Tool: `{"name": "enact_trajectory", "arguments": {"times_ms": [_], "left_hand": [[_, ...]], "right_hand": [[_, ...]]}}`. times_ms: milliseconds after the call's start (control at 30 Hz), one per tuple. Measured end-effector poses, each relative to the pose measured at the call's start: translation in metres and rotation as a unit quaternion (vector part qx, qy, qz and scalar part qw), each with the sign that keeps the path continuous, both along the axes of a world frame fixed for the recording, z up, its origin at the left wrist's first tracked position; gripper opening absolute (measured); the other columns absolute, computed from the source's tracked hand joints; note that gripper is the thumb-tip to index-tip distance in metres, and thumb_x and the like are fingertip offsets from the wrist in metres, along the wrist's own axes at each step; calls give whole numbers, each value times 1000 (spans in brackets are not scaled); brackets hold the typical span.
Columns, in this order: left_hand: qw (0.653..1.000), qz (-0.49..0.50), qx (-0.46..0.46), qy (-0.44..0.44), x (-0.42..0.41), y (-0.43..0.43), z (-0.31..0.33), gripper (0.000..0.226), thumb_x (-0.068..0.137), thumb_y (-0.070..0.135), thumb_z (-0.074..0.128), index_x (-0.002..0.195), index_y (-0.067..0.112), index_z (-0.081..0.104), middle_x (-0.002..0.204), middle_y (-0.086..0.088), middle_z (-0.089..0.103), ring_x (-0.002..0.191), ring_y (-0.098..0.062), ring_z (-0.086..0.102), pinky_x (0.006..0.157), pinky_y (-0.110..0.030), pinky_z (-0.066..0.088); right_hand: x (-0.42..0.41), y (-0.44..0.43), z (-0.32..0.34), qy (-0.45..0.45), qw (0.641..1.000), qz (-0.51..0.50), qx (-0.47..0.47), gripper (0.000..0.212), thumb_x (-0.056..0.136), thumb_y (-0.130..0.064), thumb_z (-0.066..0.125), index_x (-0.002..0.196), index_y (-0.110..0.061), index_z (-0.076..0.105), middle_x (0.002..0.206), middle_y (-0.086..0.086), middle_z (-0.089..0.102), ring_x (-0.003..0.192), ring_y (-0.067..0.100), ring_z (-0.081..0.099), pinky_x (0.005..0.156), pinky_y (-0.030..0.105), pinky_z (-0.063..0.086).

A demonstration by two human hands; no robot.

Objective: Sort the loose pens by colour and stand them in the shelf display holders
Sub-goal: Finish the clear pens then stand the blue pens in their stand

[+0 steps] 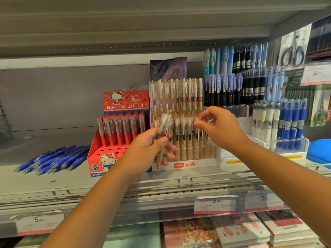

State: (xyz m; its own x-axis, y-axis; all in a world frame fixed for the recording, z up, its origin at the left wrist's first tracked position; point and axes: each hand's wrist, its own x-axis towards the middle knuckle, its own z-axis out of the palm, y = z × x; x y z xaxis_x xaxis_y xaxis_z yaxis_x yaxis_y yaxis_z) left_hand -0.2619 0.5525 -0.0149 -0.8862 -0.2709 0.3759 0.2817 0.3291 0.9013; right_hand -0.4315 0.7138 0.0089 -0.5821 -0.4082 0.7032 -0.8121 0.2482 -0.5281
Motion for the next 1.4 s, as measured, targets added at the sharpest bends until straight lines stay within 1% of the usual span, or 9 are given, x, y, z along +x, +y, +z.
{"name": "enact_trajectory", "arguments": {"times_ms": [133, 233, 333, 567, 833, 1033, 1167, 1267, 1400], "left_hand": [[1000, -2, -18, 8, -2, -1, -2, 19, 105, 12, 41, 116, 13, 57, 94, -11, 74, 76, -25, 70, 67, -36, 59], [999, -16, -33, 21, -3, -4, -3, 20, 105, 13, 42, 116, 15, 57, 96, -9, 74, 71, -22, 68, 66, -34, 57], [999, -30, -38, 24, -3, -4, -5, 24, 105, 13, 42, 122, 21, 57, 98, -7, 75, 73, -21, 68, 66, -34, 59], [998, -41, -30, 24, -1, -5, -4, 26, 104, 15, 43, 124, 21, 58, 101, -12, 74, 78, -27, 71, 68, -35, 60], [998, -31, -43, 46, -3, -8, -7, 27, 105, 17, 45, 120, 27, 64, 111, -4, 73, 103, -22, 70, 83, -35, 59], [991, 55, -100, 63, -5, -14, -7, 15, 103, 25, 48, 100, 29, 63, 75, 5, 63, 60, -6, 51, 57, -21, 44], [996, 37, -64, 43, -4, -14, -6, 23, 92, 47, 52, 86, 27, 60, 68, 13, 52, 56, -3, 44, 55, -21, 38], [999, 26, 3, 29, -6, -11, -1, 25, 85, 37, 37, 75, 28, 59, 66, 4, 55, 52, -7, 43, 52, -27, 32], [998, 56, -26, 3, -6, -12, -2, 39, 96, 23, 34, 71, 32, 62, 67, 9, 58, 58, -4, 50, 58, -26, 40]], "right_hand": [[14, 0, 2, 83, 996, -40, -15, 22, 90, -32, 68, 109, -23, 62, 100, -9, 55, 85, 0, 49, 70, 13, 35], [34, -5, 8, 109, 992, 51, -25, 16, 91, -19, 66, 106, -22, 62, 94, -12, 58, 78, -7, 53, 66, 8, 39], [51, -15, 13, 2, 984, 177, -24, 27, 92, -14, 66, 119, -18, 62, 99, -9, 66, 88, -1, 62, 76, 15, 51], [64, -28, 14, -149, 946, 280, -69, 31, 95, -4, 60, 124, -16, 61, 98, 2, 74, 83, 11, 72, 64, 21, 55], [61, -24, 11, -174, 942, 250, -141, 25, 91, -5, 65, 111, -18, 58, 97, 12, 70, 85, 23, 73, 69, 34, 62], [41, -6, 16, -156, 950, 213, -166, 23, 91, -5, 67, 104, -22, 59, 90, 6, 65, 75, 15, 71, 58, 28, 59], [22, 4, 20, -125, 963, 158, -179, 22, 92, -7, 66, 103, -24, 59, 97, 5, 64, 81, 18, 71, 58, 26, 59], [9, 9, 21, -105, 969, 114, -193, 19, 92, -10, 67, 106, -21, 60, 98, 3, 64, 82, 17, 70, 58, 25, 59], [-2, 11, 20, -86, 974, 84, -191, 18, 93, -11, 66, 107, -20, 60, 95, -2, 63, 82, 16, 69, 59, 25, 60]]}}
